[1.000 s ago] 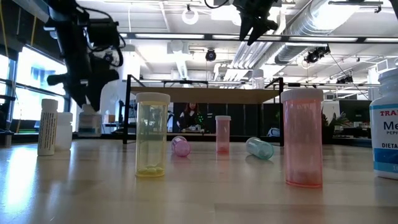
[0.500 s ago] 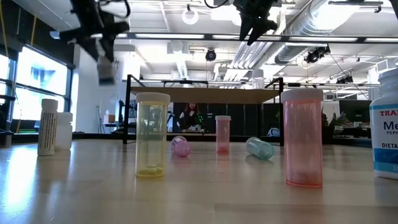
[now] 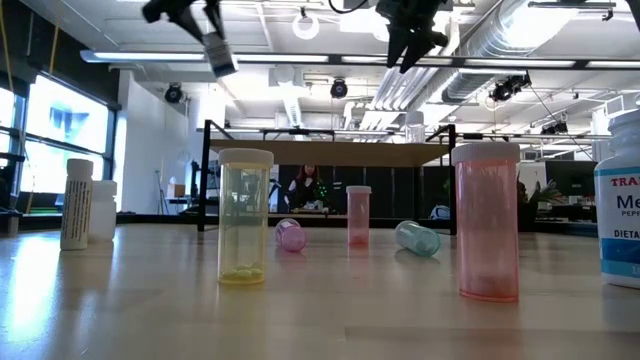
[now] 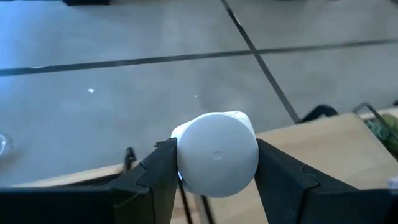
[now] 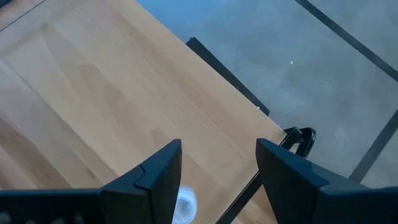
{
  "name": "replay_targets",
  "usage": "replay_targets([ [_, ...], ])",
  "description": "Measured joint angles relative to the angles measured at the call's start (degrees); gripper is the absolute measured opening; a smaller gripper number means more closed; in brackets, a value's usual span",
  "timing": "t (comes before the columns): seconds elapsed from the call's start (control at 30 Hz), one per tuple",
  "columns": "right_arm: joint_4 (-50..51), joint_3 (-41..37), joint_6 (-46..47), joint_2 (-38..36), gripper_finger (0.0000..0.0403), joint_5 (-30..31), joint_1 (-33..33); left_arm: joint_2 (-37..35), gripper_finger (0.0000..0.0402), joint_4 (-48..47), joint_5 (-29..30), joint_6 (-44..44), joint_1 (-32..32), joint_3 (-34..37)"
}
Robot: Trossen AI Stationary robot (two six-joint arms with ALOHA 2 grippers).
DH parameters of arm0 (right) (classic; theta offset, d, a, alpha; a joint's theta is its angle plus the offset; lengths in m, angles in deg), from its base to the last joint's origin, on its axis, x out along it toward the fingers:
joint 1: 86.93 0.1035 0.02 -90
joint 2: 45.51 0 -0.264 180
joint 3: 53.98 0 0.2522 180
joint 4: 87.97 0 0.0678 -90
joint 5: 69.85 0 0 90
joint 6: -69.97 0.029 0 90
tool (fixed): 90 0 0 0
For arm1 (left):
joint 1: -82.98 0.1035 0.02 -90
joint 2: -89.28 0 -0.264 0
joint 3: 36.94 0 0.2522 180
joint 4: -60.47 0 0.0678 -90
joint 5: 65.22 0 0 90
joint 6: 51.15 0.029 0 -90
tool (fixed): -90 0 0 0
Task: Pick and place medicine bottles onto shelf by color
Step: Put the top white medicine bottle on the shelf
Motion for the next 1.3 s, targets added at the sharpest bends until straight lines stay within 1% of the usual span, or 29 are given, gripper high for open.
replay_targets([
  [0.13,0.02,0.0,0.07,0.0,0.0197,0.02,0.0,6.25,0.0165,-0.33,-0.08,1.14,-1.66,-3.89],
  [0.27,0.02,0.0,0.27,0.01,0.0197,0.02,0.0,11.57,0.0165,-0.49,-0.21,1.53,-2.02,-5.02],
  [0.3,0.02,0.0,0.81,0.0,0.0197,0.04,0.0,12.73,0.0165,-0.64,-0.89,1.46,-1.74,-5.02],
  [0.43,0.06,0.0,1.43,0.02,0.0197,0.04,0.0,16.66,0.0165,-1.94,-7.2,0.7,-0.16,-5.02],
  [0.53,0.06,0.0,1.42,0.02,0.0197,0.07,0.0,18.96,0.0165,-1.92,-8.6,0.53,0.57,-5.02],
  [0.77,0.06,0.0,1.42,0.02,0.0197,0.07,0.0,22.04,0.0165,-3.21,-9.73,-0.04,1.76,-5.02],
  [1.1,0.08,0.0,1.42,0.02,0.0197,0.07,0.0,24.09,0.0166,-3.81,-11.26,-0.46,2.44,-5.05],
  [1.3,0.08,0.0,1.42,0.02,0.0197,0.07,-0.01,24.52,0.0166,-4.23,-11.1,-0.1,2.81,-5.05],
])
